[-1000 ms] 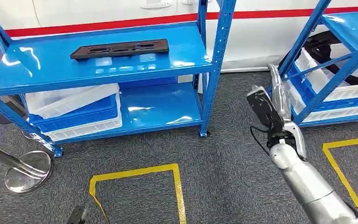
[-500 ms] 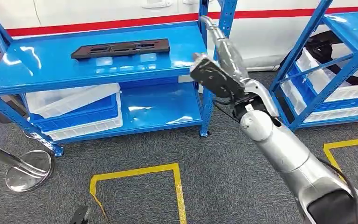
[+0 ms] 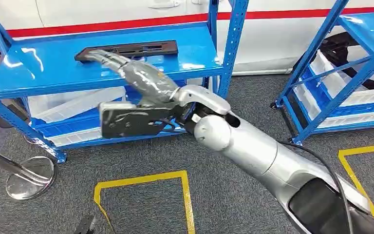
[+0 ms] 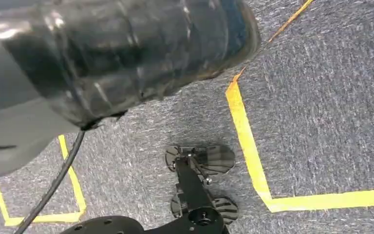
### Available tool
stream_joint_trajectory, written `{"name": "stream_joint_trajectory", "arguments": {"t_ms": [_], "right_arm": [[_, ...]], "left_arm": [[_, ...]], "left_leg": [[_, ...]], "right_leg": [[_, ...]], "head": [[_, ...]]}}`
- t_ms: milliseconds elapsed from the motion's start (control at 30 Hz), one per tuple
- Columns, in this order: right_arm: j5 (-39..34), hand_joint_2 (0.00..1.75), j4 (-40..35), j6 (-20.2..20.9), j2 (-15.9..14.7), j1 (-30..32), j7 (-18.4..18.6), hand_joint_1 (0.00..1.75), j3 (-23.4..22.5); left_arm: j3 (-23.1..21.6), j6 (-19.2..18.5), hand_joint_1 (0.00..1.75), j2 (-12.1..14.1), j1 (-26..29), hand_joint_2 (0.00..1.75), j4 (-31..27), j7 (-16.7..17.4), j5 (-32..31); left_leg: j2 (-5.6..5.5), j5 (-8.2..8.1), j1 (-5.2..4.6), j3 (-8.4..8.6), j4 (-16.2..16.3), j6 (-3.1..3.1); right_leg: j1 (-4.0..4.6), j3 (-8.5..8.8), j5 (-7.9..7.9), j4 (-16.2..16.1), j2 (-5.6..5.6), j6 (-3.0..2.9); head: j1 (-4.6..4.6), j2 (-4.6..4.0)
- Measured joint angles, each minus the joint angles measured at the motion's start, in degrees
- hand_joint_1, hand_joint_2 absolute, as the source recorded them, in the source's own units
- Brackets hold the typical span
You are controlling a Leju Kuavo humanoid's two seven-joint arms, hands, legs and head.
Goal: Take the parts from the cabinet and place them on the table.
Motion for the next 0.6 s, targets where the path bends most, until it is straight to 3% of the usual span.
{"name": "stream_joint_trajectory", "arguments": {"t_ms": [433, 467, 600], "right_arm": [[21.8, 0.0, 0.4, 4.9, 6.1, -7.8, 0.1, 0.0, 9.1], [23.5, 1.75, 0.4, 5.2, 6.5, -8.3, 0.1, 0.0, 9.9], [31.5, 1.75, 0.4, 6.4, 7.6, -10.7, 0.2, 0.0, 13.4]], "left_arm": [[-0.6, 0.1, 0.0, -0.1, 0.3, 0.0, 0.0, 0.6, 1.4], [-0.7, 0.1, 0.0, -0.2, 0.3, 0.0, 0.0, 0.7, 1.6], [-1.4, 0.1, 0.0, -0.3, 0.3, 0.0, 0.2, 1.0, 2.0]], "left_leg": [[0.03, 0.0, -0.01, -0.01, 0.0, 0.0], [0.03, 0.0, -0.01, -0.01, 0.0, 0.0], [0.03, 0.0, 0.0, 0.0, 0.0, 0.0]], "right_leg": [[0.01, 0.03, 0.02, 0.0, 0.05, 0.01], [0.01, 0.03, 0.02, 0.0, 0.05, 0.01], [0.01, 0.02, 0.01, 0.0, 0.05, 0.01]], "head": [[0.0, 0.0], [-0.02, 0.0], [-0.02, 0.0]]}}
